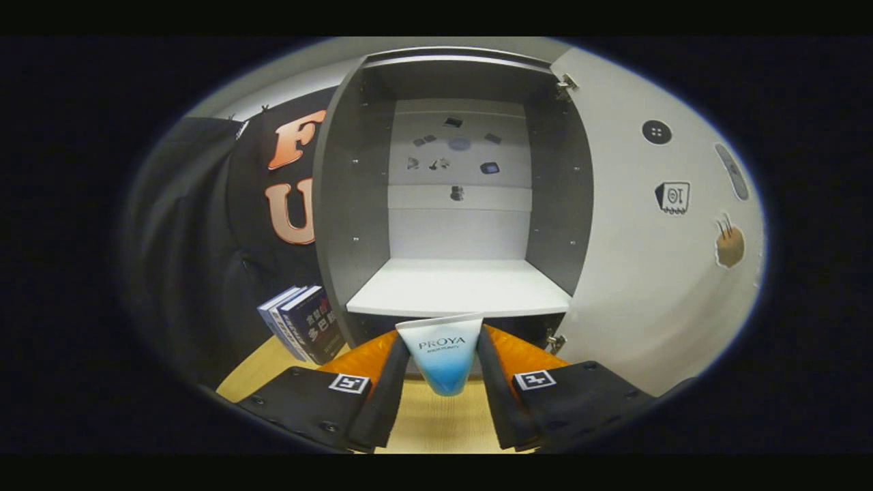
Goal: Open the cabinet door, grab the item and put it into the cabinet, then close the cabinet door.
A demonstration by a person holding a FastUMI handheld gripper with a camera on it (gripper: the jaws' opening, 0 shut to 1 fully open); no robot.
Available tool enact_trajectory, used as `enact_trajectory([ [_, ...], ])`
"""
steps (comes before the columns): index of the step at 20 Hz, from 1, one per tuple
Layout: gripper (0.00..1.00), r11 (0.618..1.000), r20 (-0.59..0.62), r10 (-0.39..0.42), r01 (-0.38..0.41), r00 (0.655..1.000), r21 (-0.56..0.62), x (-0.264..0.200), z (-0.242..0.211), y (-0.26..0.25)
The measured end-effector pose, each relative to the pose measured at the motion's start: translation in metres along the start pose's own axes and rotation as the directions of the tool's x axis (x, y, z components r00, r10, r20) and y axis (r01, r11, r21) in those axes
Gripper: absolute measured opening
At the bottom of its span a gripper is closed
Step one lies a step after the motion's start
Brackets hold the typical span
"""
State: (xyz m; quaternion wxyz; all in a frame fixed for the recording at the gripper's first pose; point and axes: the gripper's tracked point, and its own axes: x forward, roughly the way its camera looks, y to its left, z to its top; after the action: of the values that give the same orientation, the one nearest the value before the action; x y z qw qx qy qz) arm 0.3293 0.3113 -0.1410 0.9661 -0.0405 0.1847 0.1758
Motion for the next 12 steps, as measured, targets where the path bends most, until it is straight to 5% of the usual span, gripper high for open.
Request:
enact_trajectory([
  [6, 0.63, 1.000, 0.048, -0.004, 0.003, 0.999, 0.009, 0.058, 0.067, -0.003],
  [12, 0.63, 0.999, 0.037, -0.031, 0.030, 0.999, 0.036, 0.129, 0.089, -0.017],
])
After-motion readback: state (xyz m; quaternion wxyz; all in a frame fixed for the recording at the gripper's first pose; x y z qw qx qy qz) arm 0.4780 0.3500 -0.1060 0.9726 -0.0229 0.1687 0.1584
